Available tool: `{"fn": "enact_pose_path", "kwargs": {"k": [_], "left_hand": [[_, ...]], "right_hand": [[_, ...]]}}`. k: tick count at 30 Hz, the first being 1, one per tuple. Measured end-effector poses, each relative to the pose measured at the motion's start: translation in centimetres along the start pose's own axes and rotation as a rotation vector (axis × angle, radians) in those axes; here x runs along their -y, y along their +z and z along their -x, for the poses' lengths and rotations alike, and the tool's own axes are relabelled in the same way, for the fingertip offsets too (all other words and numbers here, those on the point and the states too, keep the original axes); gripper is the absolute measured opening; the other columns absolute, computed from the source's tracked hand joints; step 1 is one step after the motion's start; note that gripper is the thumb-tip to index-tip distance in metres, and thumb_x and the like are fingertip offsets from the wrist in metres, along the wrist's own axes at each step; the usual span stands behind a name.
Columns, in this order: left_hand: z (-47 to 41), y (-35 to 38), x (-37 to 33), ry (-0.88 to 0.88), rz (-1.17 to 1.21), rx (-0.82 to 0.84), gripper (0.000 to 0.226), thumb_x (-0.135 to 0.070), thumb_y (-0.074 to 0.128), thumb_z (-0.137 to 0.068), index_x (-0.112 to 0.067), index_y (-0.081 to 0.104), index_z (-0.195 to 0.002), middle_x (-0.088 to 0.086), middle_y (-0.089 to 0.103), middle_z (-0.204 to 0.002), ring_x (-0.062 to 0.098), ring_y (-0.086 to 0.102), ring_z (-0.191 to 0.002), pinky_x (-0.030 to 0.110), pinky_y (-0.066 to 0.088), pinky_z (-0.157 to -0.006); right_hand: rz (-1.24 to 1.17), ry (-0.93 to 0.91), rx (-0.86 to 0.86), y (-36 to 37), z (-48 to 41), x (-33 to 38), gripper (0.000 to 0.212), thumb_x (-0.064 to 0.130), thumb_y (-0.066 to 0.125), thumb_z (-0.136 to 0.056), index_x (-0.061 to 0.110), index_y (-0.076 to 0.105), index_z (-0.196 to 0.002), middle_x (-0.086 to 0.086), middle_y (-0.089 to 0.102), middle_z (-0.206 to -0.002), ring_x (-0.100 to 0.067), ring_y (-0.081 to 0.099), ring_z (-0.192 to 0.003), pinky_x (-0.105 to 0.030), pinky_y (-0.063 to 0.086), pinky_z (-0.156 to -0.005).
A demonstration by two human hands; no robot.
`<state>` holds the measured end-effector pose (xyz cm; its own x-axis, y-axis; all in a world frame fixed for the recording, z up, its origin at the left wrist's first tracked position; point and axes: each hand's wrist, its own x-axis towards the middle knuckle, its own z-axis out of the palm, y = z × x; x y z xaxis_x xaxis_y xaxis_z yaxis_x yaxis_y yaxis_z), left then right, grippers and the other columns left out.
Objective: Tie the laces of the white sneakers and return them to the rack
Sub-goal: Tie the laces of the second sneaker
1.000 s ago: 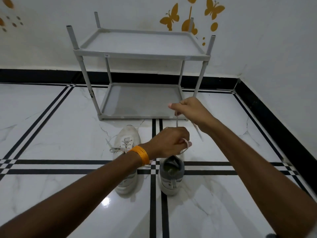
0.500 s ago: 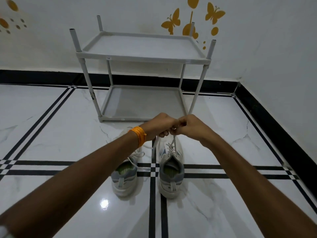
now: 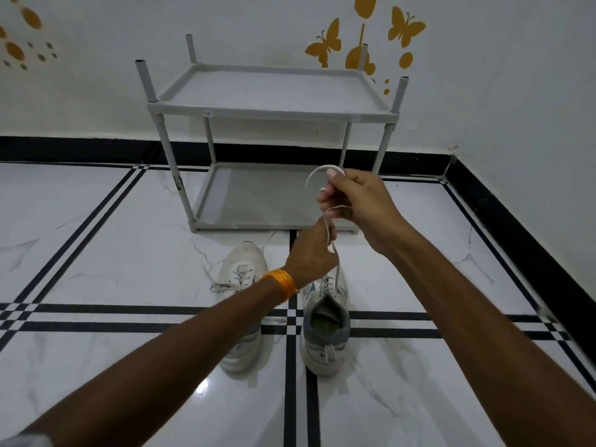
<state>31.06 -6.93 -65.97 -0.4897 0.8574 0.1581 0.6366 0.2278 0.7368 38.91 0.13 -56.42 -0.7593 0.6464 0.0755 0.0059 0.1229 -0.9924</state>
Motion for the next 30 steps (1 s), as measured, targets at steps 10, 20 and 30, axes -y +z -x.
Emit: {"fn": "enact_pose_path", "kwargs": {"k": [10,20,30], "left_hand": [[1.0,-0.9,1.4,0.373,-0.203,-0.22,0.022,-0.026,0.067,-0.088,-0.008,0.056,-0.08,0.005,0.06,-0.066,0.018,0.053,-0.056,0.024,0.04,-0.052],[-1.4,-3.7,0.2,-0.764,1.089,0.307,0.03,-0.023,0.049,-0.092,-0.015,0.048,-0.063,-0.006,0.031,-0.049,0.006,0.026,-0.038,0.015,0.023,-0.033],[-0.7,-2.7,2.6,-0.479,0.529,0.052,0.01,-0.01,0.048,-0.096,-0.004,0.054,-0.099,0.003,0.047,-0.071,0.014,0.043,-0.058,0.024,0.038,-0.05]], "right_hand": [[-0.705,0.553,-0.285,-2.6,-2.2,-7.9,0.014,0.002,0.048,-0.098,-0.007,0.057,-0.093,-0.026,0.061,-0.101,-0.032,0.067,-0.084,-0.029,0.063,-0.06],[0.237,0.259,-0.07,-1.2,1.3,-5.8,0.028,0.041,0.066,-0.085,0.015,0.067,-0.096,-0.007,0.072,-0.091,-0.02,0.068,-0.074,-0.027,0.052,-0.06],[0.836,0.143,-0.081,-5.4,0.4,-7.2,0.017,0.024,0.073,-0.084,0.008,0.073,-0.079,-0.003,0.066,-0.069,-0.015,0.059,-0.064,-0.025,0.043,-0.058]]}}
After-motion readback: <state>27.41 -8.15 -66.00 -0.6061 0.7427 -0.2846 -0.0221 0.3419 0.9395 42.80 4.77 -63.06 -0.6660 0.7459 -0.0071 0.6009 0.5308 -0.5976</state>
